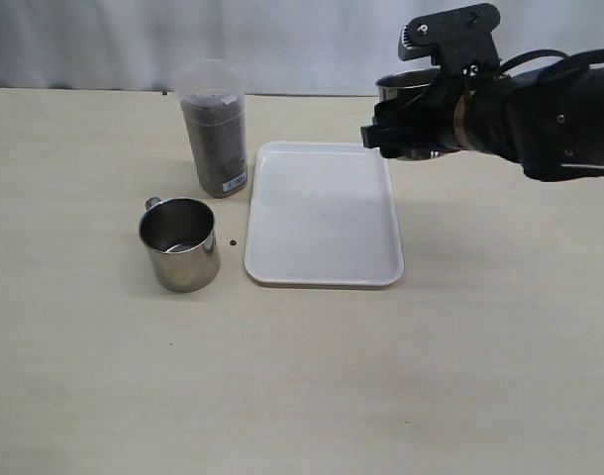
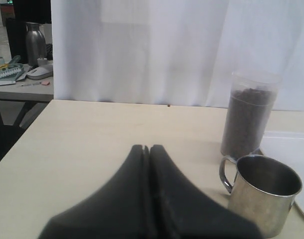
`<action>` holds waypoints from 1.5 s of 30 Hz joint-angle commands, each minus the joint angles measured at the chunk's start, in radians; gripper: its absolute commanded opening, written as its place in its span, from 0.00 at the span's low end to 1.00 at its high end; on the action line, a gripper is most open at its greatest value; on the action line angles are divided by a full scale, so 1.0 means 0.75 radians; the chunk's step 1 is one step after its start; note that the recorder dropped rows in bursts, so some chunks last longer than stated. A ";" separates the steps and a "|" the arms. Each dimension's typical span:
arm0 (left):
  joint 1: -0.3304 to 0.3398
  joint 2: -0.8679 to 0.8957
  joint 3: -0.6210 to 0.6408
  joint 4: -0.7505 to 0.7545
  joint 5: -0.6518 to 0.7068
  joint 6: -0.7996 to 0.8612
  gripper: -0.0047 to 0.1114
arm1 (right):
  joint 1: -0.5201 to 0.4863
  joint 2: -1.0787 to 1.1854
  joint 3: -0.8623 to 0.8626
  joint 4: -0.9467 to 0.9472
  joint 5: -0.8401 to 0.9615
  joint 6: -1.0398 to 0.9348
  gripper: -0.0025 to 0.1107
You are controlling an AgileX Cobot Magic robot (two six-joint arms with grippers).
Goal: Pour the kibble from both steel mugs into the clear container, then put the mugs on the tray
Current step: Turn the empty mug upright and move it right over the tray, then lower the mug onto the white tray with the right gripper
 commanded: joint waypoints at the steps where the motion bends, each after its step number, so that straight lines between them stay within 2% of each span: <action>1: -0.005 -0.004 0.004 0.001 -0.003 -0.001 0.04 | -0.001 -0.015 0.019 -0.014 -0.003 0.008 0.06; 3: -0.005 -0.004 0.004 0.001 -0.003 -0.001 0.04 | -0.007 -0.013 0.019 -0.014 -0.007 -0.064 0.06; 4: -0.005 -0.004 0.004 0.001 -0.003 -0.001 0.04 | -0.018 -0.013 0.019 0.065 -0.035 -0.178 0.06; 6: -0.005 -0.004 0.004 0.001 -0.007 -0.001 0.04 | -0.053 -0.013 0.016 0.403 -0.110 -0.551 0.06; 9: -0.005 -0.004 0.004 0.001 -0.016 -0.001 0.04 | -0.091 -0.013 0.050 1.095 -0.274 -1.358 0.06; 10: -0.005 -0.004 0.004 0.001 -0.016 -0.001 0.04 | -0.102 -0.015 0.080 1.273 -0.335 -1.545 0.06; 11: -0.005 -0.004 0.004 0.001 -0.016 -0.001 0.04 | -0.116 -0.015 0.168 1.639 -0.564 -1.903 0.06; 14: -0.005 -0.004 0.004 0.001 -0.016 -0.001 0.04 | -0.125 -0.001 0.315 1.935 -0.986 -2.096 0.06; 17: -0.005 -0.004 0.004 0.001 -0.016 -0.001 0.04 | -0.125 0.045 0.388 1.992 -1.234 -2.157 0.06; 22: -0.005 -0.004 0.004 0.001 -0.016 -0.001 0.04 | -0.125 0.199 0.394 1.942 -1.467 -2.120 0.06; 27: -0.005 -0.004 0.004 0.001 -0.016 -0.001 0.04 | -0.125 0.455 0.362 2.028 -1.644 -2.107 0.06; 45: -0.005 -0.004 0.004 0.001 -0.006 -0.001 0.04 | -0.125 0.709 0.013 2.028 -1.522 -2.107 0.06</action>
